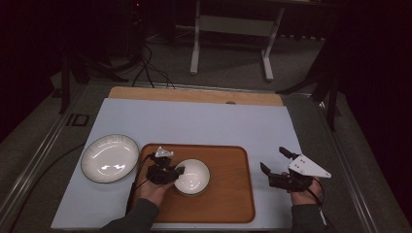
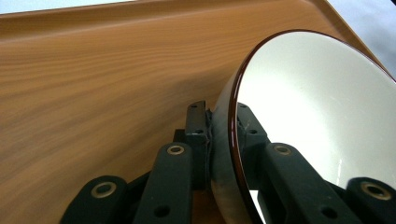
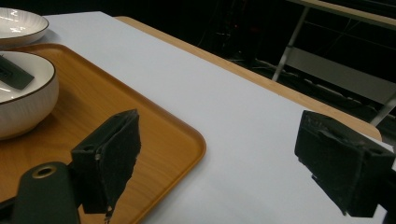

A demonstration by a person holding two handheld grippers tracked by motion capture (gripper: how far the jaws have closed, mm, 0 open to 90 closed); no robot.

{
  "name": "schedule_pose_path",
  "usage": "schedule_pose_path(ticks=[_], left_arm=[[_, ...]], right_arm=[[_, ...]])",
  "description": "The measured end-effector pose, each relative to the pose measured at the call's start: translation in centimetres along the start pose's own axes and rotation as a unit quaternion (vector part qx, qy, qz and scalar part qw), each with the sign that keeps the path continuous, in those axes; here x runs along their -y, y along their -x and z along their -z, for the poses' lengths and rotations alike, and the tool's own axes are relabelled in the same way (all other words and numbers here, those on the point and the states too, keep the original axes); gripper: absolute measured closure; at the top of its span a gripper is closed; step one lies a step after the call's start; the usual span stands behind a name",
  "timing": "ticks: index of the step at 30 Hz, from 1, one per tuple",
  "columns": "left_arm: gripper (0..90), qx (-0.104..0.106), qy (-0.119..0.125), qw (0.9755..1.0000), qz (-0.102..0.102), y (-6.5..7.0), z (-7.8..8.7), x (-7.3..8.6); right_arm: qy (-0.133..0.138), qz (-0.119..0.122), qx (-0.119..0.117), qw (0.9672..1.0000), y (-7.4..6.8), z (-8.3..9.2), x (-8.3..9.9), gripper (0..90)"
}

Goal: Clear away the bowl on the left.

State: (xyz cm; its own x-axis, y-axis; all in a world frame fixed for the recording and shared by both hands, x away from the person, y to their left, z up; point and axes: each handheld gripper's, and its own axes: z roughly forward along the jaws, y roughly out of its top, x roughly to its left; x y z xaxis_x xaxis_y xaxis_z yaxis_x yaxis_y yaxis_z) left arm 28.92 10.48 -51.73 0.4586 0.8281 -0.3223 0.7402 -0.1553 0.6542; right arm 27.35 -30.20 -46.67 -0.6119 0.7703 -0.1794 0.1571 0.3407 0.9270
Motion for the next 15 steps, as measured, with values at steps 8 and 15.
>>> schedule_pose_path(ticks=[8, 15], left_arm=[[67.6, -0.002, 0.005, 1.0, 0.0, -0.1, 0.4, -0.1], [60.2, -0.005, 0.029, 0.9995, -0.008, -0.3, 1.7, -0.5]], right_arm=[[0.0, -0.001, 0.0, 1.0, 0.0, 0.0, 0.0, 13.8], [0.001, -0.002, 0.0, 1.0, 0.0, 0.0, 0.0, 13.8]])
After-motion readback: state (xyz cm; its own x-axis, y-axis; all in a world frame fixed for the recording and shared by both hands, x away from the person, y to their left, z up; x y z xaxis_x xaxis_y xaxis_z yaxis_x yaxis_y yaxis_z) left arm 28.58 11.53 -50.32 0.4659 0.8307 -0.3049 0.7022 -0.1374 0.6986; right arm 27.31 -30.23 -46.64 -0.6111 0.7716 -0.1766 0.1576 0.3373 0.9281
